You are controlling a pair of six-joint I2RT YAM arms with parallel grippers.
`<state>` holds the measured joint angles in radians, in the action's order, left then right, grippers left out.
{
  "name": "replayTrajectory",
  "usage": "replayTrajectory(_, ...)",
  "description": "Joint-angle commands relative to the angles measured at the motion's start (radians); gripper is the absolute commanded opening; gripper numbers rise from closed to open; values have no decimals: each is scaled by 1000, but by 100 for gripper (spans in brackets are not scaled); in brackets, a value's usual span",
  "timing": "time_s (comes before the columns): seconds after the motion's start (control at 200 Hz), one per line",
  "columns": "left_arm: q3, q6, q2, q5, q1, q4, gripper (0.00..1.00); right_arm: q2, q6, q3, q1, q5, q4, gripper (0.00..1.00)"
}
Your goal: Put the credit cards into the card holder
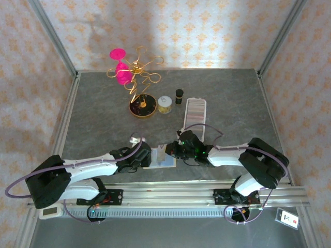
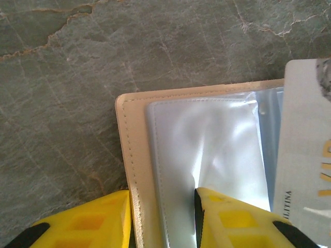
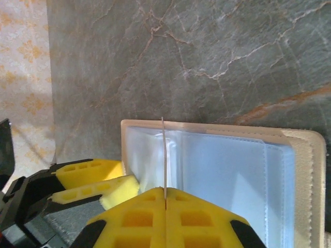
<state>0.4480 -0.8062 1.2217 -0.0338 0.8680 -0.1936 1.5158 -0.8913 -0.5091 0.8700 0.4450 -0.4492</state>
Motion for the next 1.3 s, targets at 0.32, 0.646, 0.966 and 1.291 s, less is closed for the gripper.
replayTrajectory(0.32, -40, -17, -27, -7, -6, -5, 34, 48, -12, -20, 31, -10, -24, 0)
replayTrajectory(0.646, -53, -24, -29, -2, -5, 13, 34, 82, -9, -20, 44, 34, -14, 0)
replayTrajectory(0.966, -85, -57, -28, 22, -6, 85, 32, 124, 25, -80, 58, 60, 39, 0)
replayTrajectory(1.291, -115, -94, -47, 12, -6, 123, 35, 110, 86, -121, 60, 34, 180, 0)
